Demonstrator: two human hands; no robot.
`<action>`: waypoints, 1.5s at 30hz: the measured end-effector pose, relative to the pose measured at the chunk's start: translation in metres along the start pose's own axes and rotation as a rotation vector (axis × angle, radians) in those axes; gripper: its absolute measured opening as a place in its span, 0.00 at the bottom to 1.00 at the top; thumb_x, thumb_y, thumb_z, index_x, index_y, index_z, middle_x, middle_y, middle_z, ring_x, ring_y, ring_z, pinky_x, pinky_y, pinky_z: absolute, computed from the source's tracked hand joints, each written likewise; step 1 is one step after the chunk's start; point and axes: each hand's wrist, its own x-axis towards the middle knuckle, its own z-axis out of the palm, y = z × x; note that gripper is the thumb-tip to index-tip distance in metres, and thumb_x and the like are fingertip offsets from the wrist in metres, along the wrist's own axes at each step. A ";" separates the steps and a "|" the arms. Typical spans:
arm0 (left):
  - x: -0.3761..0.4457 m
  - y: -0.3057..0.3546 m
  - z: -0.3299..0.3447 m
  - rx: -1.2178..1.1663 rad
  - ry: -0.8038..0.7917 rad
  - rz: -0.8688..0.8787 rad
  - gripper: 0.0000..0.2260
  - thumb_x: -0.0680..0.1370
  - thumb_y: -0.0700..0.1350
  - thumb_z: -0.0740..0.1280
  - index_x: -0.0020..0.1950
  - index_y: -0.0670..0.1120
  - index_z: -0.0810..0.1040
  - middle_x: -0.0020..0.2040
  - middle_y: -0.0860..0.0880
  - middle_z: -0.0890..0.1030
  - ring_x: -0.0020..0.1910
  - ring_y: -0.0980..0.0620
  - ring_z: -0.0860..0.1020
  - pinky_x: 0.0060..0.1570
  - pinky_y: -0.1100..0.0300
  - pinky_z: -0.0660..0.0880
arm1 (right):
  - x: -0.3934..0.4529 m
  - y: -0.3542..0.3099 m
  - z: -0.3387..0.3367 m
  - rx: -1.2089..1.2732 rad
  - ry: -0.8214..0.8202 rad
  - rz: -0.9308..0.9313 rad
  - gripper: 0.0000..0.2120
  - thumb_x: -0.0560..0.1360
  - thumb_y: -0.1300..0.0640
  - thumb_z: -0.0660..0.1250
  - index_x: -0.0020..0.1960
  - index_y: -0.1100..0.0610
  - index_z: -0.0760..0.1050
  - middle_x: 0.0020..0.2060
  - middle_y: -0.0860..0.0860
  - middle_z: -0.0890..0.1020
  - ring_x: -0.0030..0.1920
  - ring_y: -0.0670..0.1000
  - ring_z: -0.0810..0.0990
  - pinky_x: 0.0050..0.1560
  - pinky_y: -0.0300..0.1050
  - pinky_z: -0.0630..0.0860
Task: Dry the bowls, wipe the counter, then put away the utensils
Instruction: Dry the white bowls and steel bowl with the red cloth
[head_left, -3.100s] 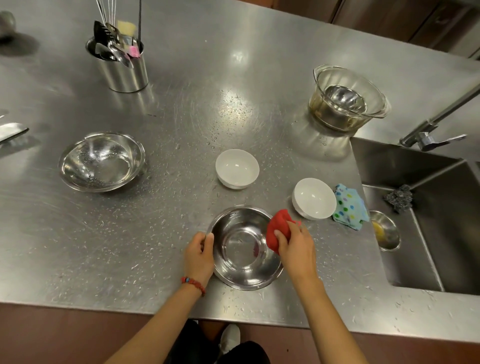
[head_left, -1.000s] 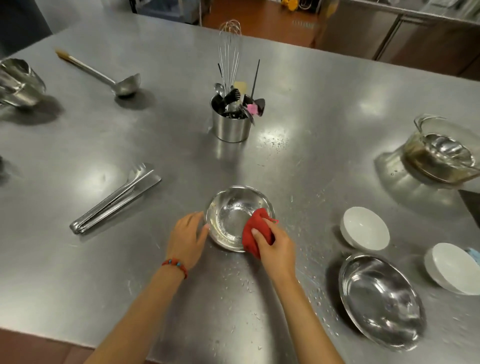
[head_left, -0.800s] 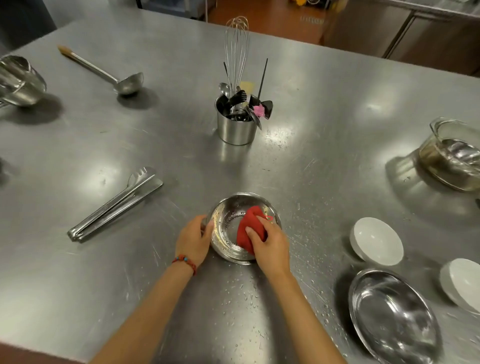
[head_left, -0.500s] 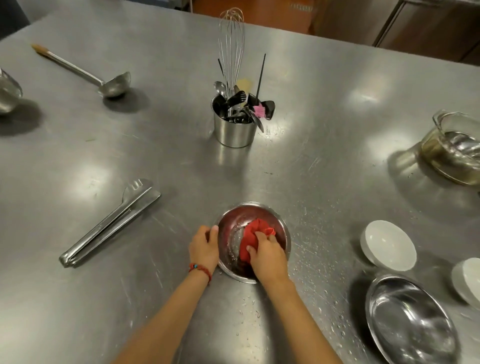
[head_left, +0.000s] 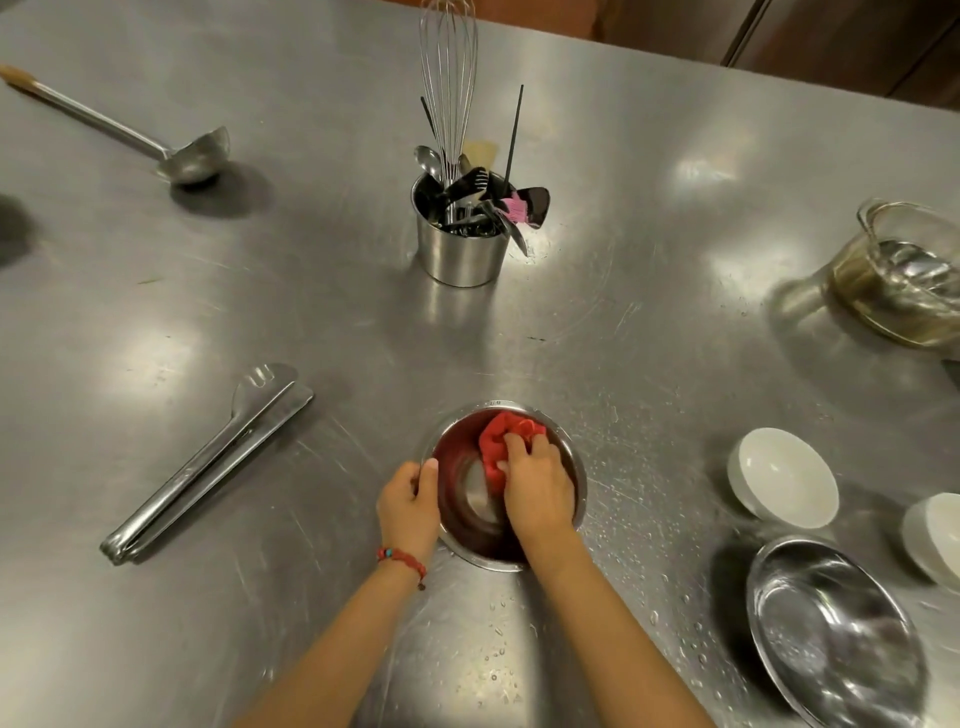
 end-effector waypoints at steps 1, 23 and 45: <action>0.001 0.000 -0.001 -0.008 0.007 -0.003 0.16 0.77 0.42 0.63 0.30 0.42 0.65 0.28 0.45 0.65 0.29 0.51 0.62 0.30 0.58 0.63 | -0.004 0.004 -0.001 -0.043 -0.009 0.006 0.16 0.80 0.57 0.54 0.66 0.57 0.65 0.60 0.59 0.72 0.58 0.59 0.72 0.54 0.50 0.73; -0.008 0.002 0.008 -0.031 0.059 0.020 0.21 0.77 0.41 0.63 0.27 0.48 0.59 0.25 0.51 0.61 0.26 0.54 0.59 0.25 0.69 0.63 | -0.021 0.027 -0.007 -0.101 -0.101 -0.038 0.15 0.79 0.57 0.58 0.64 0.57 0.69 0.59 0.57 0.75 0.58 0.57 0.73 0.58 0.49 0.71; -0.012 0.000 0.006 -0.045 0.106 -0.005 0.20 0.77 0.40 0.62 0.27 0.47 0.59 0.26 0.51 0.62 0.26 0.55 0.59 0.27 0.63 0.60 | -0.093 0.029 -0.018 0.392 0.083 -0.125 0.17 0.75 0.55 0.66 0.63 0.54 0.74 0.54 0.55 0.78 0.52 0.54 0.77 0.56 0.45 0.75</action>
